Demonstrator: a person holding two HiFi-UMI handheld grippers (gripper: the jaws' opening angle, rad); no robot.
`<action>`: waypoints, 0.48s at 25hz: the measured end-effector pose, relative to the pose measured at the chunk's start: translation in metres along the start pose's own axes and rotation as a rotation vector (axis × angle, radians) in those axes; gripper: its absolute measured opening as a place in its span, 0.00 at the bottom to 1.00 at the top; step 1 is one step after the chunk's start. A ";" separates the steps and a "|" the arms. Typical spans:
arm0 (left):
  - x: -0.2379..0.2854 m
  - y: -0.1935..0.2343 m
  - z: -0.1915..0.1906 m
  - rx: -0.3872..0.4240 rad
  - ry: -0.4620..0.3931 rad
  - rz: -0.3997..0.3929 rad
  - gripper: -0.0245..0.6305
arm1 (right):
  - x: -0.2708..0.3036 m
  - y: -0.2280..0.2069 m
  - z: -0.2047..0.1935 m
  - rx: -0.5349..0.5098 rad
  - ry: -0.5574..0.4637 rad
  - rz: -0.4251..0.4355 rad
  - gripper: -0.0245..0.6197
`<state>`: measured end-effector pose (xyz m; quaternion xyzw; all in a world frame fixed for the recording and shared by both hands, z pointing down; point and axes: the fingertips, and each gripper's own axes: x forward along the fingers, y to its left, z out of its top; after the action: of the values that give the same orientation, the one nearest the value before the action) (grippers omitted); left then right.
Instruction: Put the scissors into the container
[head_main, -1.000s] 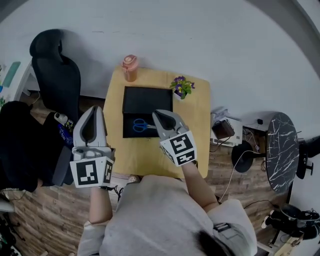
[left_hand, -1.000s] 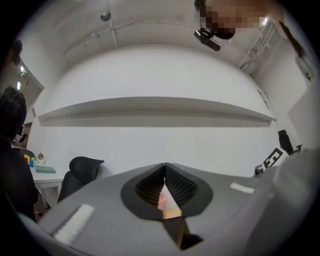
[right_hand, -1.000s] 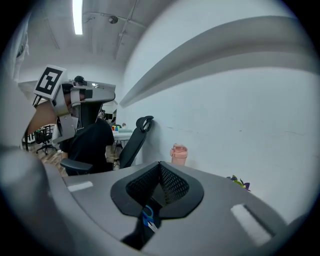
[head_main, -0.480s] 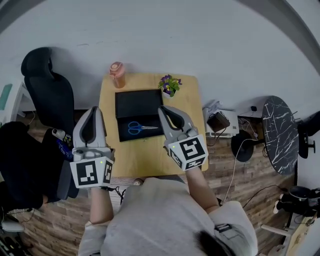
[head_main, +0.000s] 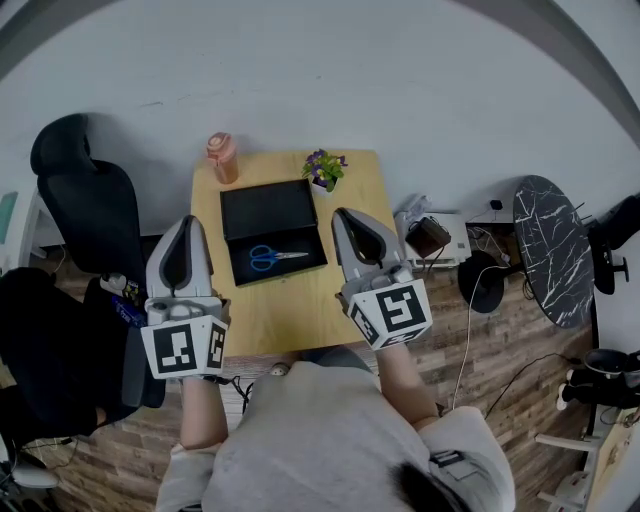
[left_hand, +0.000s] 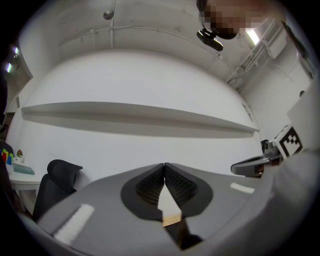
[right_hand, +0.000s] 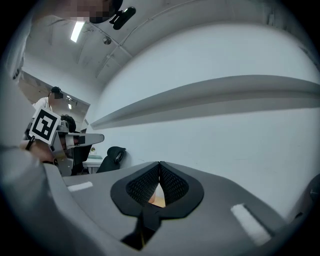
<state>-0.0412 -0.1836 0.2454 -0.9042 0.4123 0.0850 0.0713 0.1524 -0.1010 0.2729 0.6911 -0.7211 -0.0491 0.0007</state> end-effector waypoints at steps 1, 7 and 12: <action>-0.001 -0.001 0.001 0.000 -0.003 -0.004 0.13 | -0.003 -0.001 0.002 -0.001 -0.005 -0.010 0.05; -0.010 -0.004 0.008 -0.001 -0.016 -0.025 0.13 | -0.022 -0.002 0.013 -0.001 -0.040 -0.065 0.05; -0.018 -0.005 0.012 -0.003 -0.020 -0.036 0.13 | -0.032 0.002 0.020 -0.003 -0.058 -0.084 0.05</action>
<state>-0.0505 -0.1647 0.2377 -0.9107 0.3953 0.0930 0.0757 0.1505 -0.0673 0.2555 0.7190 -0.6911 -0.0705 -0.0213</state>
